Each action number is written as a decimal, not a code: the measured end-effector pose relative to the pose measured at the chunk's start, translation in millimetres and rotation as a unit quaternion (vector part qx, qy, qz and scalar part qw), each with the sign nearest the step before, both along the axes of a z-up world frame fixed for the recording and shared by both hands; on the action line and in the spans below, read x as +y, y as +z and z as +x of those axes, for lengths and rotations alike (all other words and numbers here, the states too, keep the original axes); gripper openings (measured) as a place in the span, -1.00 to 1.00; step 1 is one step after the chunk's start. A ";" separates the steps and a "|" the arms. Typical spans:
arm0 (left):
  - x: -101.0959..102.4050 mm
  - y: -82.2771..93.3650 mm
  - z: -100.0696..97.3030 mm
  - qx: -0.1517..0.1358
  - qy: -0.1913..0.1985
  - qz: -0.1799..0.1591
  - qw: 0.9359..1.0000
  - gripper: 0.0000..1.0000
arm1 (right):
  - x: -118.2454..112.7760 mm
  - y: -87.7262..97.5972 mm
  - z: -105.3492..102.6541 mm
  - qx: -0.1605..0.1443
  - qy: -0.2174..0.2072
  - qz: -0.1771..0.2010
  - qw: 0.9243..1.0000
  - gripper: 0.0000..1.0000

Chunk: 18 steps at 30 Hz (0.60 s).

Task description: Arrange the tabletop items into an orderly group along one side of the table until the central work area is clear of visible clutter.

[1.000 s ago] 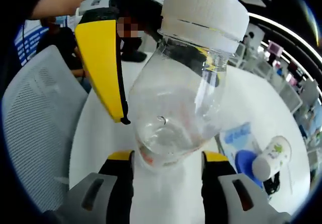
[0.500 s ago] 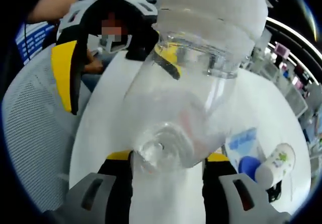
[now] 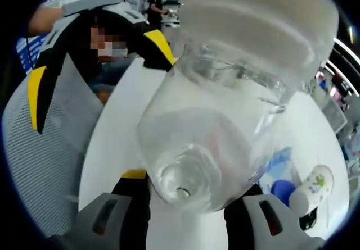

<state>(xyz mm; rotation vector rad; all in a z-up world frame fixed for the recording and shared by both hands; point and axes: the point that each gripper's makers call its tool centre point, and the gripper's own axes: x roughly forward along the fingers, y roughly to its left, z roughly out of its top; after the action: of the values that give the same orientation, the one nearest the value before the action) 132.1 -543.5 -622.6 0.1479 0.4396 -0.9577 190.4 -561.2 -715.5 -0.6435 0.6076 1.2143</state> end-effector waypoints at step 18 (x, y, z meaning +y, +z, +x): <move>8.3 23.7 -9.2 -0.021 0.107 -0.020 0.994 0.97 | 0.5 0.4 2.9 0.009 -0.042 0.014 0.999 -0.13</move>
<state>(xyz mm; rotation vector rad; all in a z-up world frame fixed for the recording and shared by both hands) 122.9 -535.2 -598.9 0.0828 0.3884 -0.7499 193.3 -560.7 -715.1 -0.5782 0.6246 1.1489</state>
